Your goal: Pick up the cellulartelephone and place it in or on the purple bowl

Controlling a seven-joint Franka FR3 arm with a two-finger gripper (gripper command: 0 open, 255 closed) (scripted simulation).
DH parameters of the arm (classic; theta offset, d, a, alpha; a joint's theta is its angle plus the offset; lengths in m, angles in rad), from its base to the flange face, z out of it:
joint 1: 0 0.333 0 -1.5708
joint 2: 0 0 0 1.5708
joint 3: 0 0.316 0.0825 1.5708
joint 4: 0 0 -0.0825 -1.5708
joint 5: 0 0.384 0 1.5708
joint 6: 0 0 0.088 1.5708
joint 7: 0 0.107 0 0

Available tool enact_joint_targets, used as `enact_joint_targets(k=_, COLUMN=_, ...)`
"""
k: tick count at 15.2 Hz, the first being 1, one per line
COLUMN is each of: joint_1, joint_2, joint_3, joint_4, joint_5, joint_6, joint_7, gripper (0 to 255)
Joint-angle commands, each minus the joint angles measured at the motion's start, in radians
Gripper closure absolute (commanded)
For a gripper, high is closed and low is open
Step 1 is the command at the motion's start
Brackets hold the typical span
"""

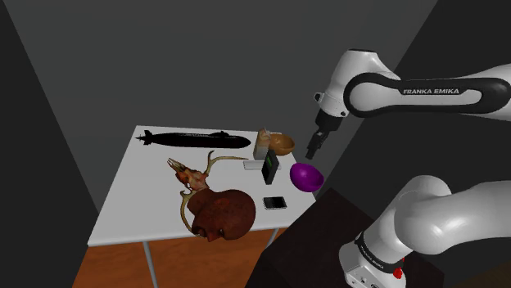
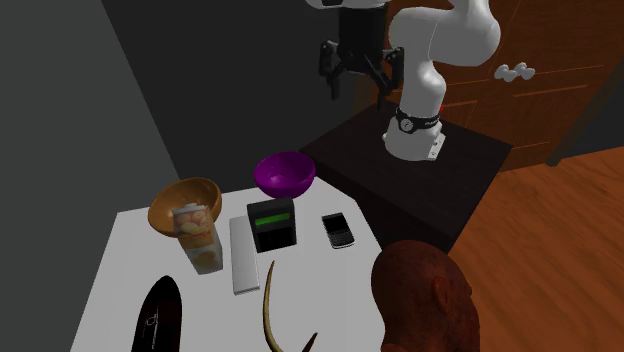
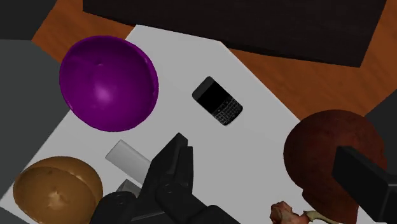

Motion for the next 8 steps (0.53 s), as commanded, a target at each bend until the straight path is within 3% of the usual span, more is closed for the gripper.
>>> enact_joint_targets(k=1, joint_1=0.016, joint_2=0.052, joint_3=-0.004, joint_4=-0.027, joint_5=-0.005, joint_6=0.083, joint_7=-0.036, gripper=0)
enact_joint_targets(k=8, joint_1=0.07, joint_2=0.279, joint_3=-0.021, joint_4=-0.109, joint_5=-0.021, joint_6=0.398, joint_7=-0.161, gripper=0)
